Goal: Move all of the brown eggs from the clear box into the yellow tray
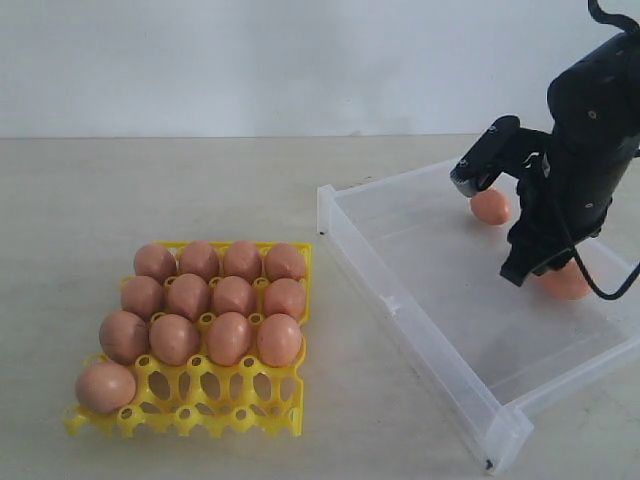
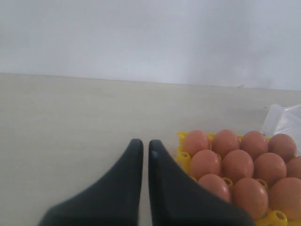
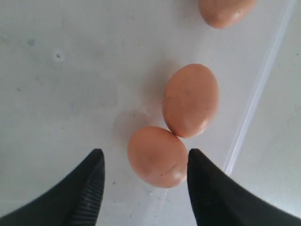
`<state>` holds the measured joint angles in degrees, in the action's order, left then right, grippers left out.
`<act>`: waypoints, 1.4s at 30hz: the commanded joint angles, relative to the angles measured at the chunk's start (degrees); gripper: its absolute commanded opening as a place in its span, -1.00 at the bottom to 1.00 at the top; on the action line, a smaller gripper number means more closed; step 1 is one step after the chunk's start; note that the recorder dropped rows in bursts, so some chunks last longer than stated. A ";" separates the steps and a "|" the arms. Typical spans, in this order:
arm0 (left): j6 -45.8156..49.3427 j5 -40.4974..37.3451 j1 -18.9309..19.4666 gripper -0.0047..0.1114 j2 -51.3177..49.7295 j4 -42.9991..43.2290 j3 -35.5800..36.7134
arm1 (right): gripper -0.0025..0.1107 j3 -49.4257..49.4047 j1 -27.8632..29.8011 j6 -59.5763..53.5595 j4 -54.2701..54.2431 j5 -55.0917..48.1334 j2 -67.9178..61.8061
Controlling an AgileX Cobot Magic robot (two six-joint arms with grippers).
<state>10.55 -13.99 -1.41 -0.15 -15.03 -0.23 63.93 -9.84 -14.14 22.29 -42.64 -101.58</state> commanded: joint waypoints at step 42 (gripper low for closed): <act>-0.48 0.69 -0.44 -0.85 0.15 -0.03 0.23 | -0.13 0.07 4.08 6.70 8.20 0.78 -5.93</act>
<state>10.55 -13.95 -1.41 -0.15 -15.03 -0.23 63.93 -7.75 -7.57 31.03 -42.25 -107.50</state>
